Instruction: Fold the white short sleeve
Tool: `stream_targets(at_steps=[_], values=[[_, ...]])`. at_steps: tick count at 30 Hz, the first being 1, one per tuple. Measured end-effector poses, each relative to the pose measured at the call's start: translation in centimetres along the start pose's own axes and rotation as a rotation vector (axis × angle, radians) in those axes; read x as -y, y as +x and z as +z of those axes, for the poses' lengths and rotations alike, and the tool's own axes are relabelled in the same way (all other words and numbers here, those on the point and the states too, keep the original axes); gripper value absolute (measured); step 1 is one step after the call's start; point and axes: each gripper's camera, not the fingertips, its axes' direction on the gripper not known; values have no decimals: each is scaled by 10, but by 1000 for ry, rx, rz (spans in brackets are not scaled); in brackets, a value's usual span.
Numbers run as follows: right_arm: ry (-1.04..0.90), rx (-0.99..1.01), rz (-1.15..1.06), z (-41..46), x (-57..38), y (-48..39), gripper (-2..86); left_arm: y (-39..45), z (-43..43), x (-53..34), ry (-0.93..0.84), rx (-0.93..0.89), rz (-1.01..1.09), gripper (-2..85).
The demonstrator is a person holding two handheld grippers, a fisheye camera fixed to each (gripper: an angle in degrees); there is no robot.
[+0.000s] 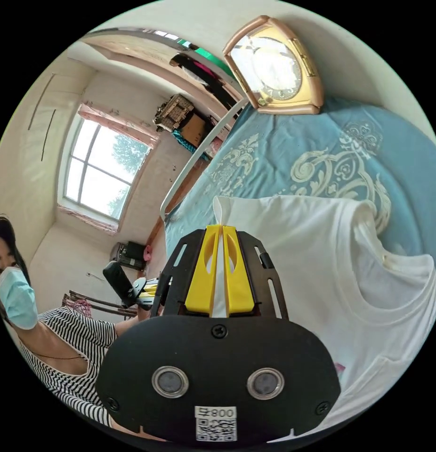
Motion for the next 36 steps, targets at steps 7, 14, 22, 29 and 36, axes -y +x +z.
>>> stream_targets(at_steps=[7,14,22,29,36], values=[[23,32,178,-45,-48,76,7,41,63,10,-167,-15,44,18],[-1,-29,253,-69,-66,107,4,55,101,16,-251,-21,4,32],[91,-148,117,-109,-70,73,1,61,104,30,-171,16,-36,32],[-53,-210,-33,-58,-15,41,1,48,141,42,-222,96,-76,7],[-116,-260,10,-47,3,58,1,45,161,52,-193,62,-98,2]])
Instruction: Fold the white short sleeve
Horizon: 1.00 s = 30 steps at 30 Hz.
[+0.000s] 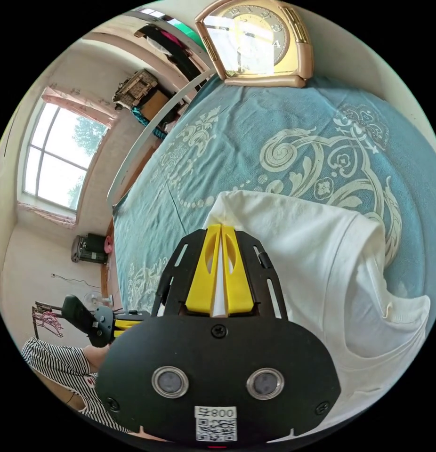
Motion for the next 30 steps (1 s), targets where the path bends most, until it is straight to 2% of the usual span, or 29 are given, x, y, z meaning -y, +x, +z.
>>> stream_targets(at_steps=[4,9,13,17,23,25,30], values=[[22,42,11,-18,-18,7,0,0,8,10,14,-27,-21,2],[151,66,-9,-84,-83,12,0,6,5,22,70,-93,-5,2],[247,-20,34,-157,-174,32,0,13,20,49,49,-121,42,4],[209,-230,181,-197,-244,59,0,28,44,86,20,-111,111,5],[205,-352,310,-217,-266,92,0,42,89,130,-53,-5,156,3],[181,-345,296,-215,-264,97,0,42,104,139,-100,11,144,3],[216,-271,303,-236,-274,103,0,46,108,154,-60,-26,126,2]])
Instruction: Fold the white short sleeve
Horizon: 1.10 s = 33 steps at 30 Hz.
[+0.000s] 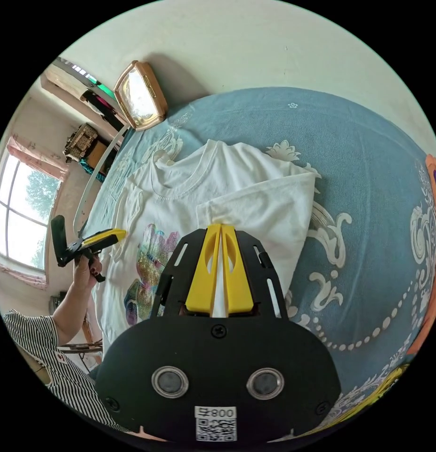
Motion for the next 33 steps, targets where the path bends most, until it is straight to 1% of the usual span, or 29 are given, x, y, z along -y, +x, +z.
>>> stream_targets(at_steps=[2,4,8,10,12,13,15,17,19,22,26,29,33], values=[[38,-32,-25,-22,-11,-2,0,3,-1,3,21,3,-3,2],[70,0,-27,-39,-21,-1,0,4,1,4,25,7,-14,2],[105,28,-13,-68,-56,-1,1,-7,19,10,-26,3,-77,2],[91,14,-2,-71,-70,-1,1,-11,24,16,-15,-18,-80,2],[31,-29,22,-64,-77,3,1,-13,26,25,-26,-32,-105,3],[-11,-22,48,-60,-78,7,2,-11,23,31,-3,-21,-98,3],[28,5,34,-68,-77,7,3,-7,17,41,46,-24,-67,4],[110,-17,5,-85,-63,7,6,-6,18,60,69,-30,-33,6],[130,-51,-20,-91,-40,10,11,-8,23,79,66,-24,-10,10],[100,-142,-51,-91,7,21,33,-14,34,114,83,-3,23,14],[1,-222,-89,-77,52,34,59,-30,56,164,85,13,9,17],[-56,-269,-119,-62,64,37,55,-40,74,192,59,20,-18,17],[-41,-287,-140,-68,63,37,22,-45,91,212,28,42,-33,15]])
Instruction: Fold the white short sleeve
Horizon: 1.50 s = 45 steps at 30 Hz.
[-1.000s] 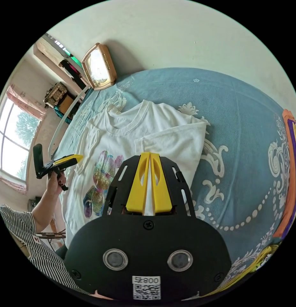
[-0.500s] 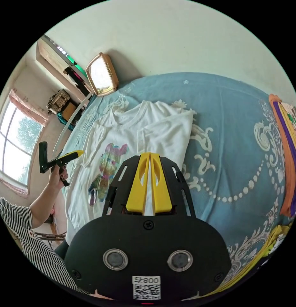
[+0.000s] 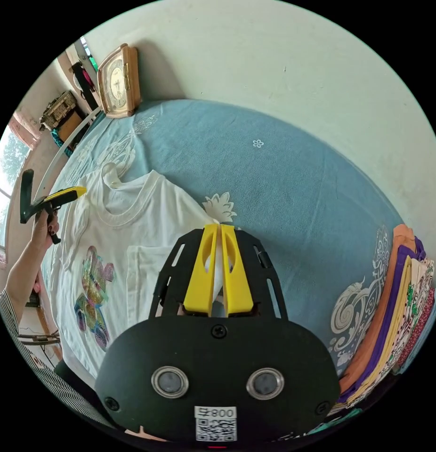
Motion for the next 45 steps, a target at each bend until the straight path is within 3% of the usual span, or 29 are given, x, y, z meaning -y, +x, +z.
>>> stream_targets(at_steps=[7,13,19,23,29,36,40,45], values=[[48,72,75,-9,-10,14,6,4,13,17,3,18,29,12],[208,33,1,-38,-7,-23,1,9,19,40,31,17,49,9],[41,12,-125,15,27,-75,-2,2,44,53,-17,-29,-29,6],[84,-66,-141,23,22,-88,0,7,42,53,-16,-13,-26,12],[164,46,-105,1,13,-77,12,28,31,58,74,-111,88,60],[65,78,-104,24,23,-73,71,44,54,66,-59,35,109,50],[71,45,-130,26,15,-77,32,47,38,48,34,48,87,18],[255,0,-127,0,-17,-76,15,51,21,20,128,80,101,12]])
